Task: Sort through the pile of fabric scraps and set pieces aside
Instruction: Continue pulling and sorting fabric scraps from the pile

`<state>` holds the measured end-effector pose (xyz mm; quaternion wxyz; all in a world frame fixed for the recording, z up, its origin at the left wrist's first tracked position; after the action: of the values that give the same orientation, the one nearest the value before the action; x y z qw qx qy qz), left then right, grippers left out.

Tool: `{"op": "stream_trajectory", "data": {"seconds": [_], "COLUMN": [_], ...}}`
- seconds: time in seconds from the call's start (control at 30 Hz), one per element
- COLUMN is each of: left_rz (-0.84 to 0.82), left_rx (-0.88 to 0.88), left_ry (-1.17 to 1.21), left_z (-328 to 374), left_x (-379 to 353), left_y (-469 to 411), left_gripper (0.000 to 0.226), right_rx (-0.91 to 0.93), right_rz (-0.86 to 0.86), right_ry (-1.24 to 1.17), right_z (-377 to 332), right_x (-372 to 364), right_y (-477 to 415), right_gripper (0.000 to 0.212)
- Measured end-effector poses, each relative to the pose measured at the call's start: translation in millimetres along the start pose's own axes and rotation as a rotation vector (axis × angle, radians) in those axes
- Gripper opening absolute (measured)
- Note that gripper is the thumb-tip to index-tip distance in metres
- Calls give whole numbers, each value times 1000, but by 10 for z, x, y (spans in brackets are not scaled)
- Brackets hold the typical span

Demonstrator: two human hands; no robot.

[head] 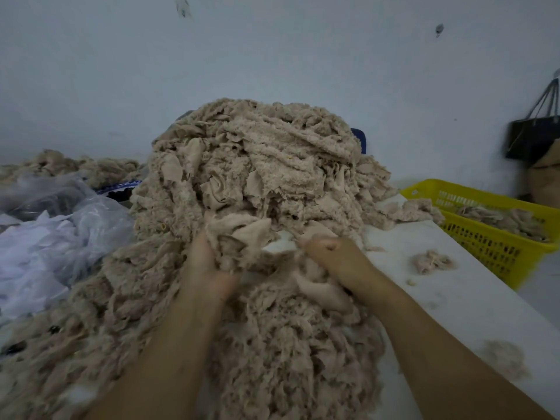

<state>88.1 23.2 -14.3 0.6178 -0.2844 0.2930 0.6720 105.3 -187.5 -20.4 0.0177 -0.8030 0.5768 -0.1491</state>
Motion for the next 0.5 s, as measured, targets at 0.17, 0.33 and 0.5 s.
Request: {"op": "stream_trajectory", "data": {"seconds": [0.17, 0.33, 0.5], "left_rz": [-29, -402, -208], "left_rx": [27, -184, -104], "left_ry": [-152, -411, -757], "left_z": [-77, -248, -455], "left_x": [18, -451, -184], "left_y": [-40, 41, 115], "left_gripper": [59, 75, 79], "right_rx": [-37, 85, -33], "right_rz": [-151, -144, 245], "right_ry": [53, 40, -188], "right_z": [-26, -29, -45], "right_x": [-277, -361, -100], "right_y": [3, -4, -31], "right_gripper": [69, 22, 31]}}
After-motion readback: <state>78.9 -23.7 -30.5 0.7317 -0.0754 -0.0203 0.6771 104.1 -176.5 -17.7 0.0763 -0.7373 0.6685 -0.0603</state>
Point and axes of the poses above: each hand's wrist, its own y-axis away from the middle knuckle, its own x-axis out of the back of the hand, z = x × y, the point moved 2 cm from there along -y, towards the middle knuckle, and after that the axes turned 6 degrees about -y, right-handed, at the moved point
